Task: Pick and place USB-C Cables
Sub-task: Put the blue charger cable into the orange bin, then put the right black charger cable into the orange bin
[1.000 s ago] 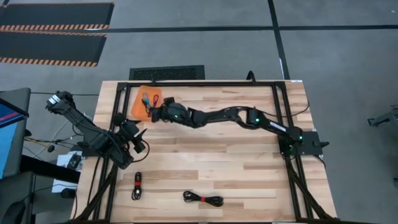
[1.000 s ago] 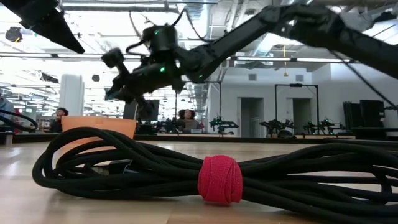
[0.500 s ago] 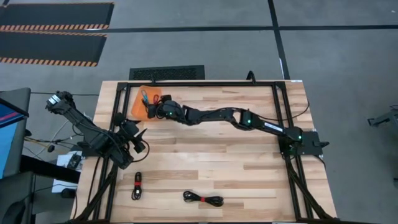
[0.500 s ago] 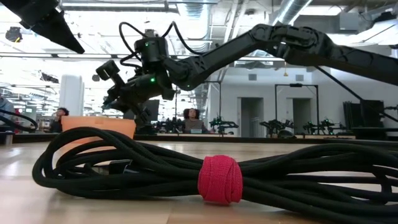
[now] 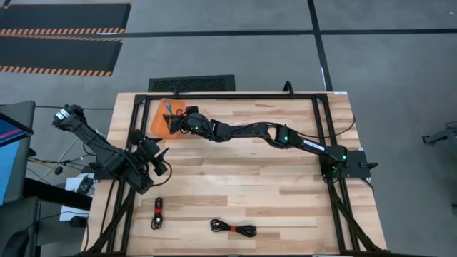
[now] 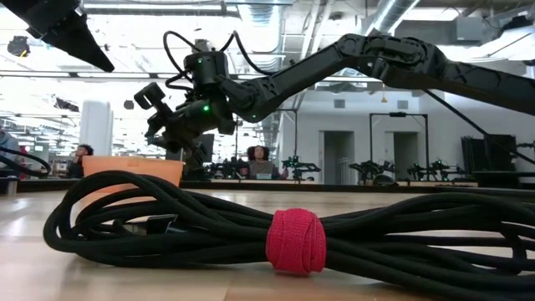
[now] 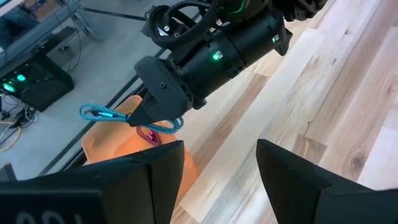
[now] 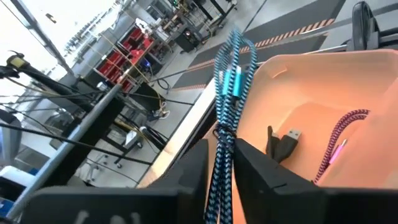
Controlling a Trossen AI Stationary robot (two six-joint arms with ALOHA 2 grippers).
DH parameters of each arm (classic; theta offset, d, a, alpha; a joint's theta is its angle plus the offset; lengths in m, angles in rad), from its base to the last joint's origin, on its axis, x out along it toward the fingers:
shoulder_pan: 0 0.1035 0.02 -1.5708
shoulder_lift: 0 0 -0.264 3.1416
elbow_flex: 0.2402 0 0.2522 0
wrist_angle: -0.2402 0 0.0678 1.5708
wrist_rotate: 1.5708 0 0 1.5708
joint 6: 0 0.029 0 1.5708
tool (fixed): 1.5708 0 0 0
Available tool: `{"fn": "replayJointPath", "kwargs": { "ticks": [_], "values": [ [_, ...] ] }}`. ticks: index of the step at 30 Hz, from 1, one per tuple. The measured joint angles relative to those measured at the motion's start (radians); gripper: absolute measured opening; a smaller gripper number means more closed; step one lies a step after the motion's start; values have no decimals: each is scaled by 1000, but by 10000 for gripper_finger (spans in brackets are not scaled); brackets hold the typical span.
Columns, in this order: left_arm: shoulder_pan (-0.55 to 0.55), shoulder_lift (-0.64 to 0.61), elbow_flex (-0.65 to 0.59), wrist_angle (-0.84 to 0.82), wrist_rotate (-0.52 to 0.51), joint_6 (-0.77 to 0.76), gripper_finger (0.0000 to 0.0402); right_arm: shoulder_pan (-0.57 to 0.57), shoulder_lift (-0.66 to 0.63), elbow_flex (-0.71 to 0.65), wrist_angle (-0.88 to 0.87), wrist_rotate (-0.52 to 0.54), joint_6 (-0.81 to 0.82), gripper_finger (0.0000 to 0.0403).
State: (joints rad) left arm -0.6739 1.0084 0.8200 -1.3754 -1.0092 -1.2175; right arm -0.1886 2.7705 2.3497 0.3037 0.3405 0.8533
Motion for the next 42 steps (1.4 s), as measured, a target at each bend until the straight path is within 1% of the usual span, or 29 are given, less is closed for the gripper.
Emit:
{"fn": "replayJointPath", "kwargs": {
  "ticks": [4, 8, 10, 13, 15, 17, 21, 23, 26, 31, 34, 37, 39, 42],
  "values": [
    [0, 0, 0, 1, 0, 0, 193, -5, 0, 0, 23, -1, 40, 151],
    [0, 0, 0, 1, 0, 0, 193, -9, 0, 0, 27, -21, 33, 207],
    [0, 0, 0, 2, 0, 0, 193, -10, 0, 0, 34, -30, 33, 229],
    [0, 0, 0, 2, 0, 0, 193, -9, 0, 0, 37, -35, 24, 245],
    [0, 0, 0, 2, 0, 0, 193, -8, 0, -1, 66, -77, -26, 247],
    [0, 0, 0, 2, 0, 0, 193, -5, -1, -1, 96, -135, -76, 245],
    [0, 0, 0, 1, 3, 1, 193, 2, -12, -2, 80, -219, -144, 229],
    [0, 0, 0, 1, 14, 1, 193, 8, -22, -2, 68, -247, -163, 218],
    [-8, 0, 0, 0, 56, 1, 193, 24, -41, -1, 57, -280, -199, 199],
    [-67, 5, -5, -2, 106, -44, 193, 66, -44, -1, 26, -271, -311, 160],
    [-129, 14, -5, -2, 116, -98, 193, 90, -61, -1, -31, -232, -383, 136],
    [-198, 33, -5, -2, 117, -154, 193, 114, -86, 0, -166, -179, -416, 117],
    [-241, 49, -5, -2, 117, -188, 193, 136, -96, 0, -285, -129, -429, 104],
    [-291, 74, -5, -4, 115, -238, 193, 170, -116, -1, -460, -82, -463, 87]
  ]
}}
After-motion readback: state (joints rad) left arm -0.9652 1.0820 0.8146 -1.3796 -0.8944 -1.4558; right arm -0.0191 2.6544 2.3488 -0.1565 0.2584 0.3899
